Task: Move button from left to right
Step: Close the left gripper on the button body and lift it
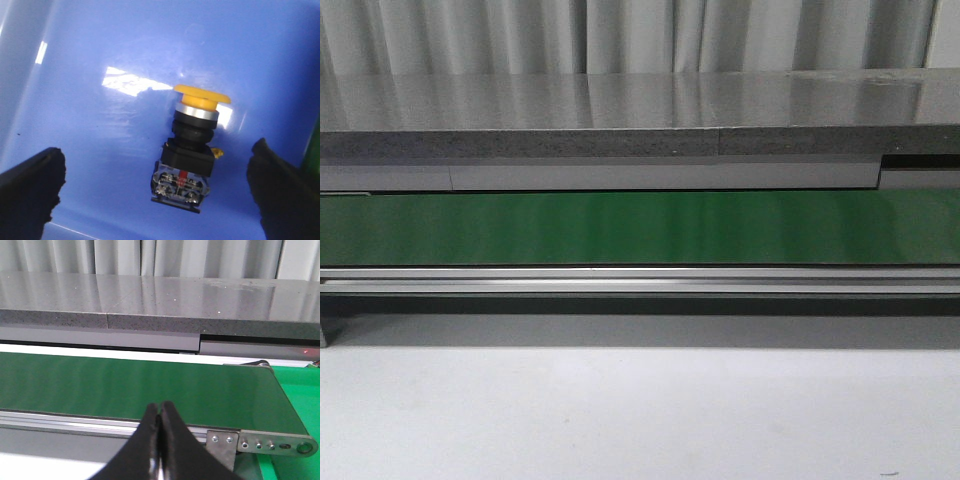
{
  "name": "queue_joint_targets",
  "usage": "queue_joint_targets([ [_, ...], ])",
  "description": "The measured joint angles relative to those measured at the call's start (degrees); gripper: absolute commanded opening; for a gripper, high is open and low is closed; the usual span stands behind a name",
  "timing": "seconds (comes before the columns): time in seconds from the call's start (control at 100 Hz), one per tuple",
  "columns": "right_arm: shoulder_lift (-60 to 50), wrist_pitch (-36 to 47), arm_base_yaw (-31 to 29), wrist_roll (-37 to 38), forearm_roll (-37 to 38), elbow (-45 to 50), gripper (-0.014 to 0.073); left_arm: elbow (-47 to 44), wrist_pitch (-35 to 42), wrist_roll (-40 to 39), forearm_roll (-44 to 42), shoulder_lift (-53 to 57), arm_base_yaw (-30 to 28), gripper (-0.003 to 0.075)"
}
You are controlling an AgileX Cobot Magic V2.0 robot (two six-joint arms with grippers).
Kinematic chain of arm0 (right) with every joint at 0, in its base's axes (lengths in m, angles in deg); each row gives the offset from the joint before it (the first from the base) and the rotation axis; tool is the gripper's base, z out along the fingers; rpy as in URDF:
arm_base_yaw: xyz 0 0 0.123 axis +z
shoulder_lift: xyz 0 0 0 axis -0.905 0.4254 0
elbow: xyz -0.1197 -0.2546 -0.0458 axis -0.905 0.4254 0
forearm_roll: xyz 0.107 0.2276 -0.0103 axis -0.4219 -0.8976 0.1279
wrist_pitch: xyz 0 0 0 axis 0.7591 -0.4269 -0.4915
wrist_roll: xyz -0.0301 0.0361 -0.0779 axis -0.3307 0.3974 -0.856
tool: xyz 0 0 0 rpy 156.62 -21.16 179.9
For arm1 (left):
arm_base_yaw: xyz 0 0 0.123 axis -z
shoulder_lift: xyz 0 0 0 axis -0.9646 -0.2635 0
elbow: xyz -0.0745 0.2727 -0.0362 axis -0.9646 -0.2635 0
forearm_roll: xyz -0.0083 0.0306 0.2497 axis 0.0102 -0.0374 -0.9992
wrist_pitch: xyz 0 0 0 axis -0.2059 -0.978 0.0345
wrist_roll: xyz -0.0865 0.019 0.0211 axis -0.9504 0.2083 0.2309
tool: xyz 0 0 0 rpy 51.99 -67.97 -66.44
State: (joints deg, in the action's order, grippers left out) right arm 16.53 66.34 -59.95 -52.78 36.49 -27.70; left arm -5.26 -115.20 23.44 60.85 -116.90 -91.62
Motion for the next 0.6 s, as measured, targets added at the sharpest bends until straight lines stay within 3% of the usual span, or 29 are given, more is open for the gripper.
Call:
queue_joint_targets([
  [0.38,0.0,0.0,0.0,0.0,0.0,0.0,-0.0068,0.0,1.83,0.0,-0.22,-5.6,0.0,0.071],
  [0.5,0.0,0.0,0.0,0.0,0.0,0.0,-0.0068,0.13,2.46,0.0,-0.22,-6.4,-0.03,0.0659],
  [0.6,0.0,-0.1,0.0,0.0,0.0,0.0,-0.0068,0.26,2.85,0.0,-0.22,-6.86,-0.03,0.0573],
])
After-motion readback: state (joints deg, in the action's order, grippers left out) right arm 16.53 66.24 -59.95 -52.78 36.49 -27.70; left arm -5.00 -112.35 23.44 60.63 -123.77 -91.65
